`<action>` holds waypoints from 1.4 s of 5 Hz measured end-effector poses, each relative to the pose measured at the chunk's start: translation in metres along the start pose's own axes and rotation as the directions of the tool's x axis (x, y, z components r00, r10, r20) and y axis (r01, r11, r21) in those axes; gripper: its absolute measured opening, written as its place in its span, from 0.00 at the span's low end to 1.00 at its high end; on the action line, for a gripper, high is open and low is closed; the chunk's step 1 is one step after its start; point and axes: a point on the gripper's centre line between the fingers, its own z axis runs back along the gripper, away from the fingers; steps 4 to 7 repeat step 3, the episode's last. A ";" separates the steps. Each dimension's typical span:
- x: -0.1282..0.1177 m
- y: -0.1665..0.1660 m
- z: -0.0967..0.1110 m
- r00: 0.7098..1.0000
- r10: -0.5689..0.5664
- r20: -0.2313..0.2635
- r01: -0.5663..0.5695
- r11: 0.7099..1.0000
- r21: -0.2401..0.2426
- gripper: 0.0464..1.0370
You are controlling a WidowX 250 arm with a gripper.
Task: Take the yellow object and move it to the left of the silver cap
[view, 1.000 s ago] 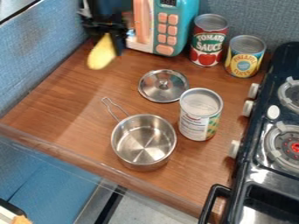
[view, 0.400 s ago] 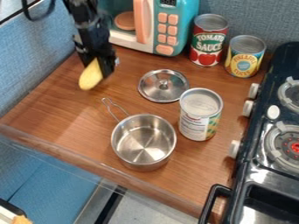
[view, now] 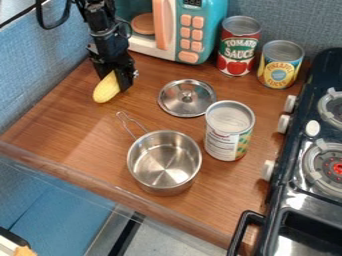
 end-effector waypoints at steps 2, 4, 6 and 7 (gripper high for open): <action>0.008 -0.006 0.041 0.998 0.037 0.058 -0.040 0.998 0.042 0.97; 0.009 -0.008 0.071 0.993 0.086 0.075 -0.090 0.995 0.042 0.96; 0.009 -0.008 0.071 0.993 0.086 0.075 -0.090 0.995 0.042 0.96; 0.009 -0.008 0.071 0.993 0.086 0.075 -0.090 0.995 0.042 0.96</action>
